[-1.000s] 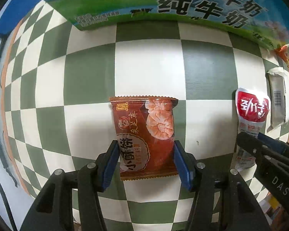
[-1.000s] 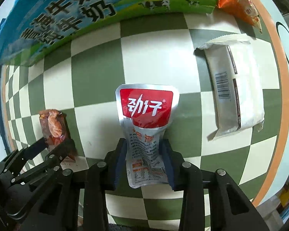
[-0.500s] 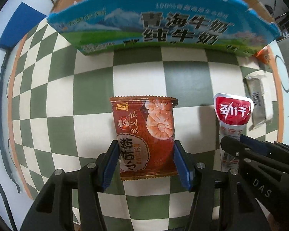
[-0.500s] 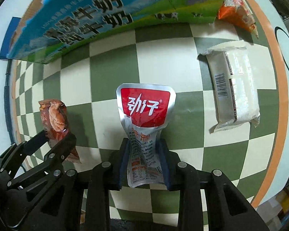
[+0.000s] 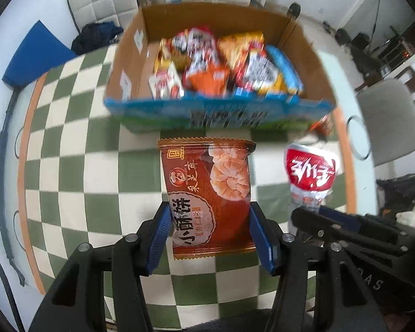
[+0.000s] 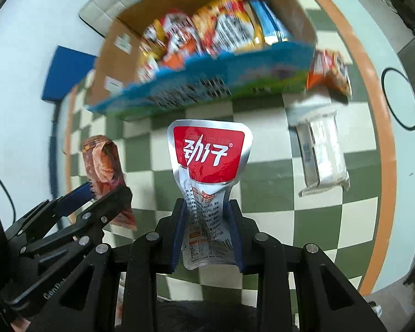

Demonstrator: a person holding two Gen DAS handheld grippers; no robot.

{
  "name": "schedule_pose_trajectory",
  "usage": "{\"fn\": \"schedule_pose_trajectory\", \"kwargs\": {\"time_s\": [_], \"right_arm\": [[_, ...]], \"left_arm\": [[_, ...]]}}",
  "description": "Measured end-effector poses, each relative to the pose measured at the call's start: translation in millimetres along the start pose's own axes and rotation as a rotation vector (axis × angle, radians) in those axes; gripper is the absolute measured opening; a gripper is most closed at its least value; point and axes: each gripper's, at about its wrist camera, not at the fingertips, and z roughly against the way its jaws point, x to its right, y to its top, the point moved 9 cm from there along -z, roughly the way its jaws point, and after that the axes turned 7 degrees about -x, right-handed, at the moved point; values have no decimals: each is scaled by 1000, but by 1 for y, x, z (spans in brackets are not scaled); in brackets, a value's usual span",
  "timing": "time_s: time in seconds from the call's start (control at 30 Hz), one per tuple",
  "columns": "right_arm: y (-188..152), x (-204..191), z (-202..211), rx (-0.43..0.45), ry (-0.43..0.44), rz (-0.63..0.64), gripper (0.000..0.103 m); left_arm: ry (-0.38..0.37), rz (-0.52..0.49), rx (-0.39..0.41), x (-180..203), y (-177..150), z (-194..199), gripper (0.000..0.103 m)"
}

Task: Organize snacks
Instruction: 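Carry both packs into the box and open both tools to release them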

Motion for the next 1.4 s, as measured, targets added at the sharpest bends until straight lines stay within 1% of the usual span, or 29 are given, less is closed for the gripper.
{"fn": "schedule_pose_trajectory", "kwargs": {"time_s": [0.03, 0.2, 0.3, 0.43, 0.57, 0.67, 0.8, 0.97, 1.1, 1.2, 1.37, 1.4], "right_arm": [[3, -3, 12, 16, 11, 6, 32], [28, -27, 41, 85, 47, 19, 32], [46, -31, 54, 110, 72, 9, 32], [76, -31, 69, 151, 66, 2, 32], [110, -21, 75, 178, 33, -11, 32], [137, -11, 72, 186, 1, -23, 32], [169, -2, 59, 176, -34, -32, 32], [195, 13, 30, 147, -87, -37, 32], [204, 24, 10, 124, -102, -48, 32], [208, 31, -5, 102, -111, -54, 31], [211, 41, -23, 76, -137, -52, 30], [212, 43, -25, 75, -139, -52, 26]], "left_arm": [[-8, 0, 9, 1, 4, 2, 53], [-42, 6, 60, 5, 40, 27, 53], [-71, 14, 59, 7, 62, 34, 53], [-97, 27, 39, 8, 98, 30, 53], [-134, 42, -14, 11, 136, 14, 53], [-184, 70, -80, 16, 165, -7, 53], [-222, 85, -175, 24, 187, -41, 53], [-209, 104, -266, 26, 195, -83, 53], [-231, 117, -325, 30, 191, -106, 53], [-246, 129, -359, 30, 187, -117, 53], [-240, 134, -388, 30, 180, -129, 53], [-238, 134, -391, 29, 180, -130, 53]]}}
